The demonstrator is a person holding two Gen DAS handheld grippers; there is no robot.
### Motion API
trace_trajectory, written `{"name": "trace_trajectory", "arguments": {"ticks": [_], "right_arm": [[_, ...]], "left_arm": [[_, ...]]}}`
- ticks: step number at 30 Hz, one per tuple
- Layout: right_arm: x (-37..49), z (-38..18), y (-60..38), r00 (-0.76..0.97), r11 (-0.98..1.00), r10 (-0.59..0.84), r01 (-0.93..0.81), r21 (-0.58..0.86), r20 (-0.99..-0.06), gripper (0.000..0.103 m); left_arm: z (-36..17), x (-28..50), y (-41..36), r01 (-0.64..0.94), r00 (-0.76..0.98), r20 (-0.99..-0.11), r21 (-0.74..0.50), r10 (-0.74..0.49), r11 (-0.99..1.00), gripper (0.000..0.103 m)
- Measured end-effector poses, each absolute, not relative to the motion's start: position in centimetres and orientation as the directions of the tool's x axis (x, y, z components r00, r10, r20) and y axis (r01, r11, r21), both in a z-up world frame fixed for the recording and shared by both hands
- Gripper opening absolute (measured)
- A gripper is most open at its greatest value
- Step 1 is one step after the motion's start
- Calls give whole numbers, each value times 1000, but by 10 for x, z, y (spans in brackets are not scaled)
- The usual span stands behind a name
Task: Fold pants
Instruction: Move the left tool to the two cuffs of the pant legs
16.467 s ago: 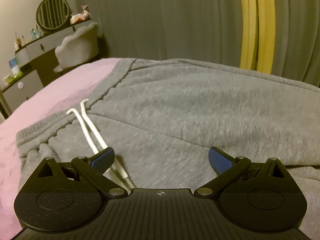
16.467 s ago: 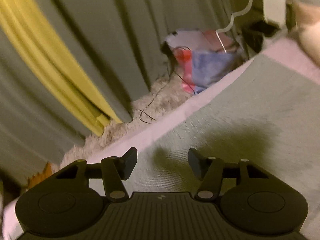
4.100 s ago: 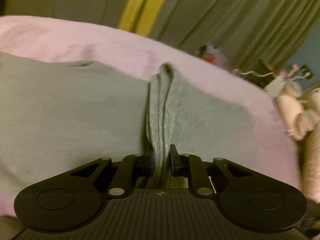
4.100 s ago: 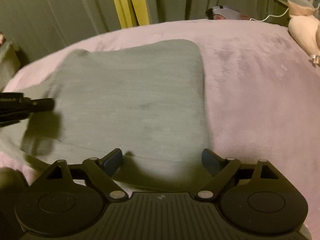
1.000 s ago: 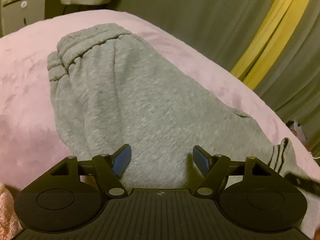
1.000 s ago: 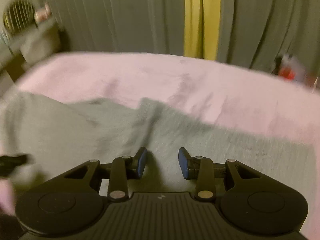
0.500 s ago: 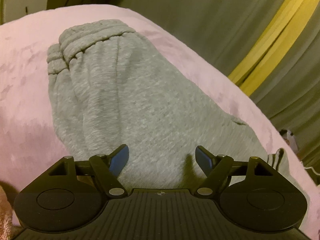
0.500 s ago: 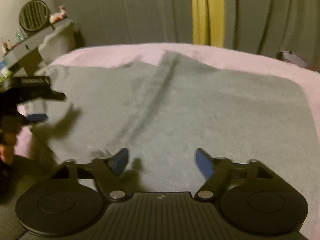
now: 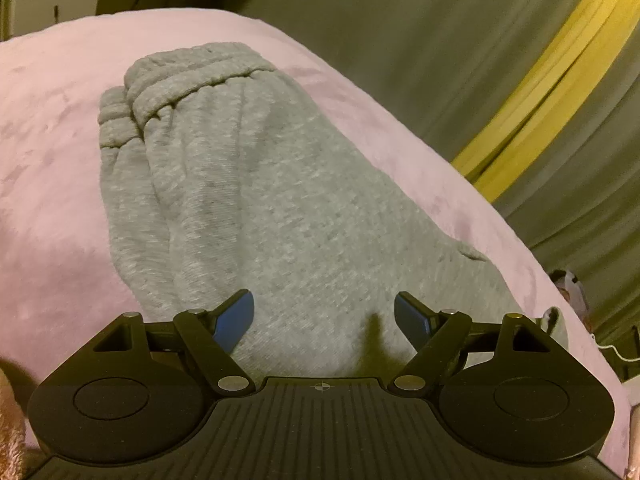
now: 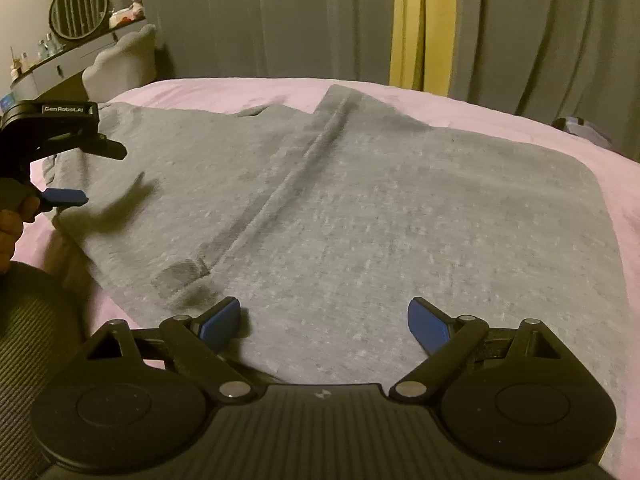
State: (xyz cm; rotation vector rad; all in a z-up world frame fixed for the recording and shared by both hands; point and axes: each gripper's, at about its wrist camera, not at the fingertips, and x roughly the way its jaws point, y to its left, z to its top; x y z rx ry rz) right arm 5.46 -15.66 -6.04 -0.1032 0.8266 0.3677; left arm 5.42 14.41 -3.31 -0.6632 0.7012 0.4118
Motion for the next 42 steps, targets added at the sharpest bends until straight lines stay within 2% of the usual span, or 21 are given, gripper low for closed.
{"name": "trace_trajectory", "arguments": {"ticks": [5, 8, 10, 14, 17, 22, 30, 38, 42], "right_arm": [[57, -62, -155, 625, 932, 269, -360, 35, -733, 94], [59, -66, -154, 628, 930, 273, -365, 34, -729, 96], [58, -68, -154, 631, 930, 277, -364, 39, -725, 98], [59, -71, -153, 637, 931, 278, -363, 38, -719, 99], [59, -70, -155, 639, 930, 283, -366, 41, -715, 99], [59, -70, -156, 640, 931, 285, -362, 47, -714, 99], [65, -63, -167, 627, 939, 323, -306, 157, -708, 99], [62, -68, -156, 636, 937, 286, -341, 71, -716, 99], [62, -68, -157, 635, 936, 289, -344, 73, -716, 99]], "left_arm": [[-26, 39, 160, -581, 736, -653, -471, 180, 664, 84], [-23, 24, 181, -612, 751, -613, -506, 246, 608, 89], [-24, 18, 196, -668, 716, -621, -477, 319, 571, 92], [-39, 11, 222, -711, 690, -657, -534, 305, 458, 91], [-41, 8, 236, -743, 663, -659, -519, 356, 422, 92], [-54, 2, 251, -752, 657, -682, -558, 322, 351, 92], [-55, 19, 240, -738, 659, -688, -512, 305, 439, 95], [-42, 14, 229, -711, 693, -629, -516, 352, 477, 91], [-54, 21, 243, -737, 662, -687, -526, 299, 424, 91]]}}
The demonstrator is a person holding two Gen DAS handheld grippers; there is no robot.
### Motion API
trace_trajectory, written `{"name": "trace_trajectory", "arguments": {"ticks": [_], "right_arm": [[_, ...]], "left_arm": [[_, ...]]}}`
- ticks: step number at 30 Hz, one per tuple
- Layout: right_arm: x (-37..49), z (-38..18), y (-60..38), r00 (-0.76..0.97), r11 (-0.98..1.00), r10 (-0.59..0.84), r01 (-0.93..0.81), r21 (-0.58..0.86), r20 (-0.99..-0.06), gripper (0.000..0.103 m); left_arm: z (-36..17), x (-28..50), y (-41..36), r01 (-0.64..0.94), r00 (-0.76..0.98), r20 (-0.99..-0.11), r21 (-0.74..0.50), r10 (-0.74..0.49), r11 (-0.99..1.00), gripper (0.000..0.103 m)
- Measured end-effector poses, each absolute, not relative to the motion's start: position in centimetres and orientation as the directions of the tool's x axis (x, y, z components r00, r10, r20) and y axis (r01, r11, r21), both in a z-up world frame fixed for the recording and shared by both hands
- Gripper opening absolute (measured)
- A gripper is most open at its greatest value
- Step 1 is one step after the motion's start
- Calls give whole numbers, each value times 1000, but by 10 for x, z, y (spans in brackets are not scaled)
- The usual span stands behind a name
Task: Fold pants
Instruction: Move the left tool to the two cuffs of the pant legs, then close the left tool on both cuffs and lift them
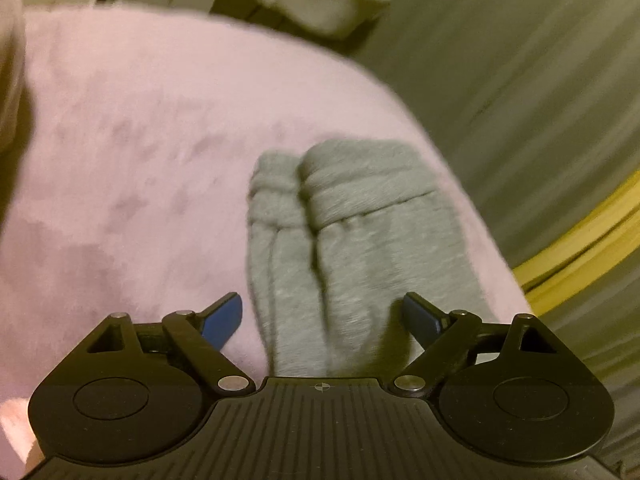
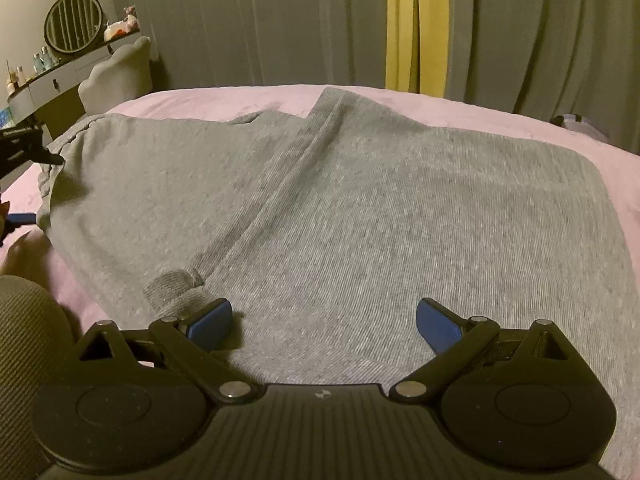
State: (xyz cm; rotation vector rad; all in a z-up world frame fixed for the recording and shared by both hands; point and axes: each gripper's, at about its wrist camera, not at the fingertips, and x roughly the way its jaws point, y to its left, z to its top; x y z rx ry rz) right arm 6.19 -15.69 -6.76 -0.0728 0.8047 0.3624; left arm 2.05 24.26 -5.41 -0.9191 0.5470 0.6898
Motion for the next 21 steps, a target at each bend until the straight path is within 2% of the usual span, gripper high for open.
{"name": "trace_trajectory", "arguments": {"ticks": [6, 9, 15, 17, 21], "right_arm": [[61, -68, -158, 633, 934, 293, -348, 74, -717, 99], [60, -68, -159, 633, 933, 295, -353, 72, -716, 99], [61, -68, -159, 635, 932, 295, -357, 67, -714, 99], [61, -69, -159, 637, 932, 294, -356, 66, -713, 99], [61, -71, -158, 640, 932, 293, -358, 62, -710, 99]], "left_arm": [[-61, 12, 268, -697, 713, -652, -624, 257, 352, 95], [-69, 3, 285, -628, 777, -599, -716, 193, 304, 102], [-82, 5, 314, -497, 864, -493, -807, 98, 318, 103], [-85, 8, 319, -479, 873, -482, -815, 78, 326, 103], [-80, 29, 310, -519, 838, -539, -737, 85, 433, 103]]}}
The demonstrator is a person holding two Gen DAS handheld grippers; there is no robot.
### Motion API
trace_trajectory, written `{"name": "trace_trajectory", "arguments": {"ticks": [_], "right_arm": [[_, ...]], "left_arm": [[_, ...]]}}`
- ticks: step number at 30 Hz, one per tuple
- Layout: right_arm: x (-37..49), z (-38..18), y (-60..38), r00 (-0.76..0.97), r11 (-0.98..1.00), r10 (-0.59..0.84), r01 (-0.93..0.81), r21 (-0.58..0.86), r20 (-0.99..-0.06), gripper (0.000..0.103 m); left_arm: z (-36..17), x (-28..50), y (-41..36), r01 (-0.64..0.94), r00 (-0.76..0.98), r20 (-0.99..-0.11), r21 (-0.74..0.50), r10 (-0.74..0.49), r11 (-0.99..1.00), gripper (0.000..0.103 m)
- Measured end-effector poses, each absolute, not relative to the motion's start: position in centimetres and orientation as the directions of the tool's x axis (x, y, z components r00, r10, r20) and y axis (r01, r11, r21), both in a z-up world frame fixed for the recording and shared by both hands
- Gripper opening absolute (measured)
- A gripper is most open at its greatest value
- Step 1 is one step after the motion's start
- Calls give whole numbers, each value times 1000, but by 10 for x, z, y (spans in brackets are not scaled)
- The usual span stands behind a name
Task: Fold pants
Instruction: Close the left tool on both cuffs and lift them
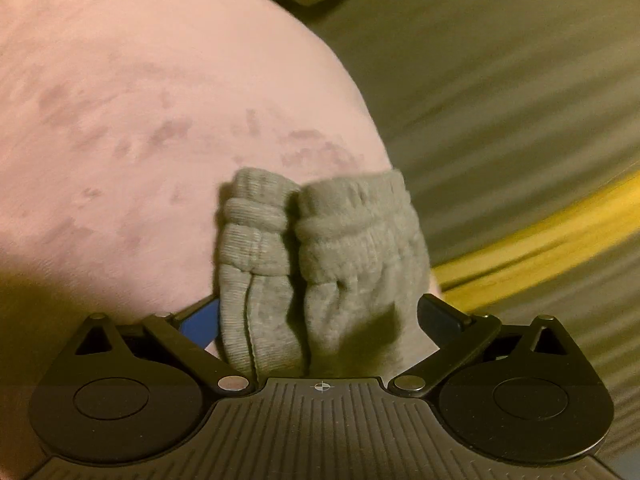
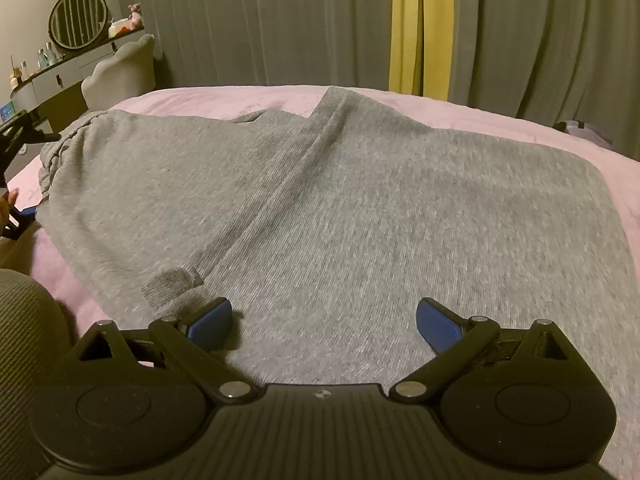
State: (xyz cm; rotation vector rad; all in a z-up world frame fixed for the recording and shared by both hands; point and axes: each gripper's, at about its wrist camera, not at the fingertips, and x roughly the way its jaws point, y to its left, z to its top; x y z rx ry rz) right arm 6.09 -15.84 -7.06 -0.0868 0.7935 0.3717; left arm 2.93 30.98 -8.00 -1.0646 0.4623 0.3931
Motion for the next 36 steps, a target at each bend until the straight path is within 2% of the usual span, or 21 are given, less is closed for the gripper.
{"name": "trace_trajectory", "arguments": {"ticks": [3, 5, 6, 7, 8, 9, 10, 12, 14, 15, 17, 18, 19, 22, 24, 26, 27, 31, 36], "right_arm": [[61, -71, -159, 643, 931, 294, -360, 60, -707, 99], [61, -72, -159, 645, 931, 294, -362, 57, -705, 99], [61, -73, -158, 647, 931, 294, -361, 56, -704, 99], [60, -73, -158, 649, 931, 293, -361, 54, -702, 99], [60, -73, -157, 651, 931, 291, -360, 52, -701, 99], [60, -74, -157, 653, 932, 290, -360, 50, -699, 99], [60, -74, -157, 655, 932, 290, -359, 50, -698, 99], [60, -74, -157, 658, 932, 291, -360, 50, -694, 99], [59, -74, -157, 661, 932, 292, -360, 50, -691, 99], [60, -75, -157, 662, 932, 292, -358, 51, -690, 99], [60, -75, -157, 665, 934, 291, -355, 52, -688, 99], [60, -75, -157, 666, 934, 290, -354, 52, -687, 99], [60, -76, -157, 666, 934, 290, -354, 51, -687, 99], [60, -76, -157, 667, 933, 292, -357, 50, -686, 99], [60, -76, -157, 667, 932, 293, -358, 50, -686, 99], [60, -77, -158, 666, 932, 293, -359, 50, -685, 99], [60, -77, -158, 667, 932, 293, -359, 49, -685, 99], [60, -77, -157, 670, 933, 289, -359, 42, -684, 99], [61, -72, -156, 659, 935, 278, -353, 39, -699, 99]], "left_arm": [[-77, 44, 303, -533, 815, -570, -669, 104, 518, 103], [-78, 45, 304, -514, 831, -545, -674, 112, 531, 103], [-79, 47, 305, -510, 835, -538, -675, 117, 532, 99], [-80, 42, 304, -521, 830, -542, -666, 133, 535, 87], [-81, 43, 305, -538, 819, -554, -649, 151, 538, 81], [-82, 42, 307, -539, 819, -552, -649, 155, 537, 68], [-83, 40, 309, -528, 828, -540, -665, 148, 529, 55], [-87, 35, 313, -461, 873, -476, -740, 105, 490, 40], [-86, 26, 314, -391, 912, -401, -784, 87, 482, 38], [-85, 28, 314, -385, 915, -395, -785, 86, 486, 39], [-87, 34, 313, -393, 909, -408, -774, 84, 496, 48], [-88, 37, 313, -406, 903, -421, -770, 86, 492, 65], [-89, 43, 313, -417, 897, -433, -767, 85, 488, 72], [-89, 54, 312, -460, 871, -483, -728, 97, 508, 74], [-85, 61, 308, -480, 855, -505, -684, 119, 550, 71], [-84, 62, 303, -487, 846, -516, -649, 133, 584, 58], [-84, 63, 303, -485, 846, -518, -647, 129, 589, 48], [-84, 59, 308, -468, 858, -503, -680, 106, 565, 33], [-63, 53, 295, -434, 879, -457, -648, 137, 626, 27]]}}
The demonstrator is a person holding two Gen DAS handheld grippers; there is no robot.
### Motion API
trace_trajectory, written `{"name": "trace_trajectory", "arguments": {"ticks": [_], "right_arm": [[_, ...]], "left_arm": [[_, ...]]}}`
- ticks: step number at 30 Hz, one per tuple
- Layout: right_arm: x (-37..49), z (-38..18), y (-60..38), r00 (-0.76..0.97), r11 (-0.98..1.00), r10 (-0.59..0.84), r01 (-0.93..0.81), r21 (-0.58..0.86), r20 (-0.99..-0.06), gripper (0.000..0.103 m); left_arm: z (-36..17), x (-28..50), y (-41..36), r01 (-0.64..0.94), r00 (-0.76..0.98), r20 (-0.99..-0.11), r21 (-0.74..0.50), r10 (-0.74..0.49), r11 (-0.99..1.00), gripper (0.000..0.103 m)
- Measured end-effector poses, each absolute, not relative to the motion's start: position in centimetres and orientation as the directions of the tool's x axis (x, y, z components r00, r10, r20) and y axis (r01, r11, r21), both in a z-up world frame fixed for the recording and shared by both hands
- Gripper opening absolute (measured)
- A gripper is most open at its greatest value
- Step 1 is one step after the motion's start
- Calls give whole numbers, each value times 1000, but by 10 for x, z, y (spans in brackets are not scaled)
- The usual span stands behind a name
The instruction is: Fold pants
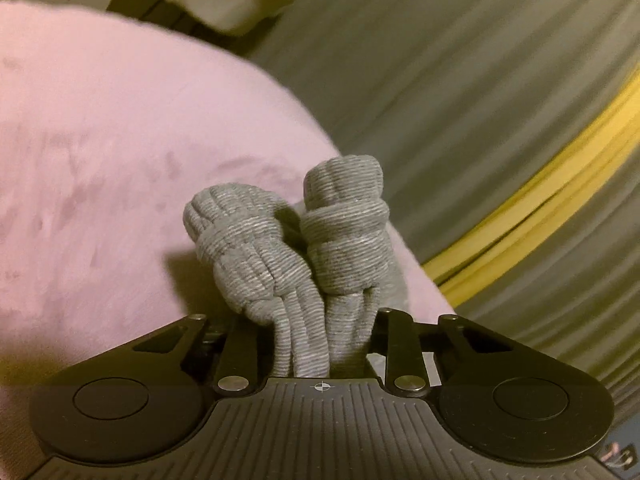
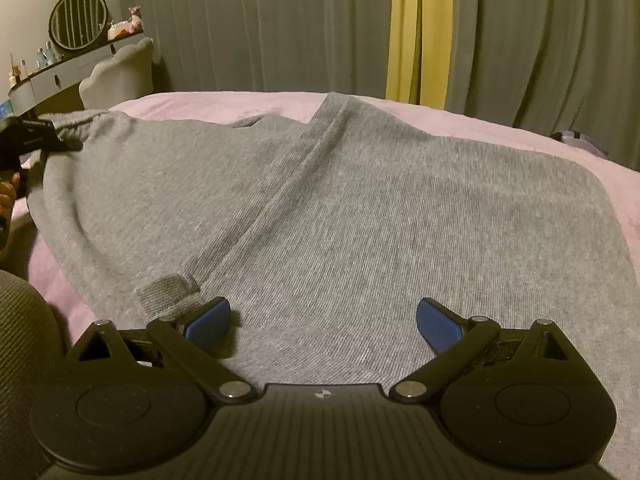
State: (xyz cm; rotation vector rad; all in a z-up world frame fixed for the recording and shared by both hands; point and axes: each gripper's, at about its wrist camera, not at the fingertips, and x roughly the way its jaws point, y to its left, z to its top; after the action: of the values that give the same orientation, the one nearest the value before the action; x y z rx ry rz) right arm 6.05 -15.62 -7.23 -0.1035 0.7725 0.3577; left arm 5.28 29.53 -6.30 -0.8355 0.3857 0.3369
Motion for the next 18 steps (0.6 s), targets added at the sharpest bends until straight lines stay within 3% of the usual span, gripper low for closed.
{"name": "trace_trajectory", "arguments": {"ticks": [6, 11, 18], "right_arm": [[54, -58, -157, 651, 945, 252, -326, 36, -716, 99], [42, -34, -172, 696, 951, 265, -301, 64, -667, 99], [32, -6, -210, 753, 964, 267, -204, 173, -602, 99]], "left_arm": [[-30, 36, 276, -373, 915, -374, -643, 151, 669, 26], [14, 32, 240, -296, 944, -296, -568, 145, 768, 26], [71, 43, 137, -51, 981, -192, -408, -31, 912, 26]]}}
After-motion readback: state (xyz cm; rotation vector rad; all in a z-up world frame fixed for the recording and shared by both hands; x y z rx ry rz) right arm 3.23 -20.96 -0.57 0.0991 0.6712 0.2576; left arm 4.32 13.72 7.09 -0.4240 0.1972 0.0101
